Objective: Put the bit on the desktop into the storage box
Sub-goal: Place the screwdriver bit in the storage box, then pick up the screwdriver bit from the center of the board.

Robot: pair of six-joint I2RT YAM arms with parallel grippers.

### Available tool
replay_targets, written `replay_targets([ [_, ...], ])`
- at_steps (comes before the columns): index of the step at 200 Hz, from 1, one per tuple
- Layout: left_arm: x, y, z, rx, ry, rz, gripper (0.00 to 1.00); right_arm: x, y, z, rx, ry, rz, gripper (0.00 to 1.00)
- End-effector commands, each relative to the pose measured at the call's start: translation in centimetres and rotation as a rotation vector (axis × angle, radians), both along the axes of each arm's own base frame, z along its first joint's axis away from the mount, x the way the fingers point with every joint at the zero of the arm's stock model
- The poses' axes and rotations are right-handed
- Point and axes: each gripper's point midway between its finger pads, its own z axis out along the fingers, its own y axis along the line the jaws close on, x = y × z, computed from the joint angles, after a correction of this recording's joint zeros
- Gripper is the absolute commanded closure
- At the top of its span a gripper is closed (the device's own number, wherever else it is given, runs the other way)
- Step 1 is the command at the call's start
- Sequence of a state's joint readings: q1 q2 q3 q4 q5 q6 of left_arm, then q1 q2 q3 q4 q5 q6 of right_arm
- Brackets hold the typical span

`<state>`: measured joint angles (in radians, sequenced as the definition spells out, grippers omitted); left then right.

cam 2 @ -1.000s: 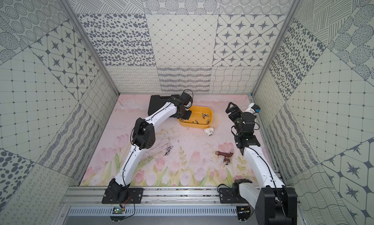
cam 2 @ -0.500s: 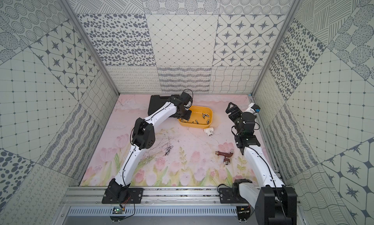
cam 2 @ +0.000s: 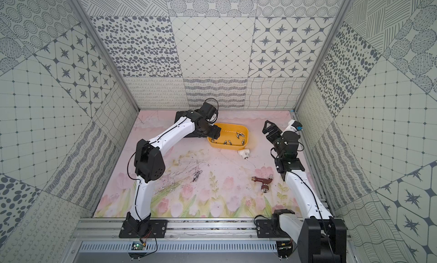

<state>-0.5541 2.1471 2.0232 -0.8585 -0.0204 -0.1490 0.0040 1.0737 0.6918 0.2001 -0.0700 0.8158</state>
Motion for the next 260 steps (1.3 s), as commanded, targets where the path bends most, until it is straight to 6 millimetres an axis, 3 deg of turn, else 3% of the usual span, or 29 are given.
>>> replay_targets([
  [1,-1.9,1.4,3.2,-0.064,-0.068,-0.007,0.11,-0.2,0.5,1.4,0.023,-0.024,0.03,0.03],
  [75,-8.8,5.0,7.5,-0.181,-0.138,-0.002,0.03,-1.8,1.9,1.0,0.097,0.05,0.102,0.03],
  [128,-12.8,8.2,7.9,-0.218,-0.187,0.072,0.03,-2.3,2.8,1.1,0.103,0.084,0.149,0.03],
  [171,-14.8,10.2,4.9,-0.14,-0.126,0.103,0.07,-2.7,3.6,1.8,0.153,0.1,0.191,0.03],
  [218,-15.4,9.0,1.2,-0.127,0.02,0.073,0.15,-4.5,3.3,1.2,0.149,0.12,0.171,0.03],
  [260,-16.6,7.5,-1.8,-0.155,0.184,0.064,0.33,-5.6,3.6,-0.4,0.131,0.153,0.19,0.03],
])
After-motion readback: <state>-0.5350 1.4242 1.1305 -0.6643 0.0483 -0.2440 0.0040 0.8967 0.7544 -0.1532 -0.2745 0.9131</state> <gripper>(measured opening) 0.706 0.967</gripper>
